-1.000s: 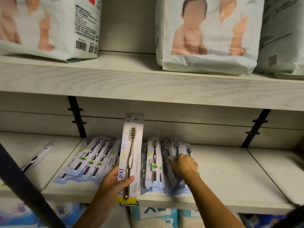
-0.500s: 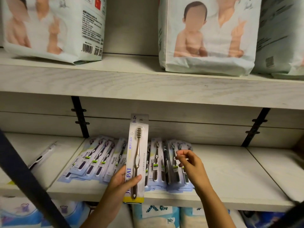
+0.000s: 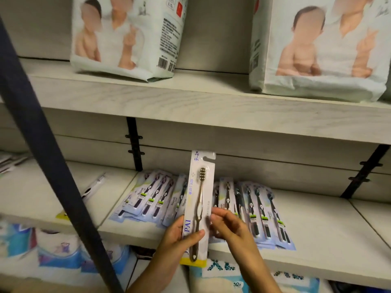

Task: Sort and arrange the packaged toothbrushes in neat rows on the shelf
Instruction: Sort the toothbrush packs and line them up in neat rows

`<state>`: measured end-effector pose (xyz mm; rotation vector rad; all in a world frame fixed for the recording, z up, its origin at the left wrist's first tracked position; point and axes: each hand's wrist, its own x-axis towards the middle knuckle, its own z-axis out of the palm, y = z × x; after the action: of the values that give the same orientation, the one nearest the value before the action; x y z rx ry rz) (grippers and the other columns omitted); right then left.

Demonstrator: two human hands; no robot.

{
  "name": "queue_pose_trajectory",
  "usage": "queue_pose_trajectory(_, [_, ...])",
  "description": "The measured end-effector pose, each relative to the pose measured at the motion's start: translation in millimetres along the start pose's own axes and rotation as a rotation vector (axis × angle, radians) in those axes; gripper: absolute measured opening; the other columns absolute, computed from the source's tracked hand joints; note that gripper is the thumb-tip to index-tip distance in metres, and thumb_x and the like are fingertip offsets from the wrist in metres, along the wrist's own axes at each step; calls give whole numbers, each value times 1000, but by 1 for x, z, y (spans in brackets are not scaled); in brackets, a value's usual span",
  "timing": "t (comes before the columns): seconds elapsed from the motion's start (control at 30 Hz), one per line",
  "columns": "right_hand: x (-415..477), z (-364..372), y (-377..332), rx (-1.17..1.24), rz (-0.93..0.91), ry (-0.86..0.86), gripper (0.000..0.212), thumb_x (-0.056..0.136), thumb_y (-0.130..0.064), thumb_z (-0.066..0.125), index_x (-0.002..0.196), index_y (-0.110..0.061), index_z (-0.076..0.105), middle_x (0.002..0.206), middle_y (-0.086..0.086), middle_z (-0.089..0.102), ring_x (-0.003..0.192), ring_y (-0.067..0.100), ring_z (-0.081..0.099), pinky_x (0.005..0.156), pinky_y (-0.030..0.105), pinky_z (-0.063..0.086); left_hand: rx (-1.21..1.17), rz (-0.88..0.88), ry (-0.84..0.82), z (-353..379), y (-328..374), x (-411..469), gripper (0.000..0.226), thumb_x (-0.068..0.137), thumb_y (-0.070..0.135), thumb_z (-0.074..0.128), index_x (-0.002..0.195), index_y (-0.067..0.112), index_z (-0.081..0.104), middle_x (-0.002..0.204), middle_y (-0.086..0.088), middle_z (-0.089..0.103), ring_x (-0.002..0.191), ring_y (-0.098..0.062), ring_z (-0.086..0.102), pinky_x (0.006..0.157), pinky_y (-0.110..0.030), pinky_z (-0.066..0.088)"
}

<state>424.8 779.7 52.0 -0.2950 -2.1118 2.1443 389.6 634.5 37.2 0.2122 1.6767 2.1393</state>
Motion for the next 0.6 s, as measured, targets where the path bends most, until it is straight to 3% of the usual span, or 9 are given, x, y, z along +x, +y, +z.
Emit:
queue_pose_trajectory(0.1, [-2,30,0,-32,-49,-29,35,73,-34,67,104,-18,68,96,3,73,90,19,66,82,30,54,3,34,-29,-22,5,-5,36,79,-4,65,109,14,62,104,-5,72,100,-16,67,78,-20,52])
queue_pose_trajectory(0.2, [-3,65,1,-24,-95,-17,18,81,-14,68,99,-15,70,90,0,74,77,8,63,71,19,52,0,39,-56,-52,8,-9,48,68,2,69,114,10,60,105,-6,72,102,-17,66,79,-21,52])
queue_pose_trajectory(0.37, [-4,131,10,-34,-69,81,14,80,-6,69,91,-15,72,89,0,75,81,7,67,69,16,51,56,12,-156,-110,16,-13,44,57,-1,63,98,15,62,96,0,74,87,-4,68,71,-15,52])
queue_pose_trajectory(0.47, [0,163,14,-56,-56,149,10,80,-9,70,87,-16,73,87,1,76,82,13,67,73,21,53,141,-12,-234,-145,28,-11,47,60,0,69,102,19,60,93,6,74,91,-5,68,76,-17,52])
queue_pose_trajectory(0.6, [-4,192,11,-59,-37,186,12,82,-13,69,93,-16,73,92,2,75,94,31,66,85,41,53,190,-75,-255,-180,41,-16,37,75,-3,72,105,16,61,98,5,74,96,-8,68,76,-16,51])
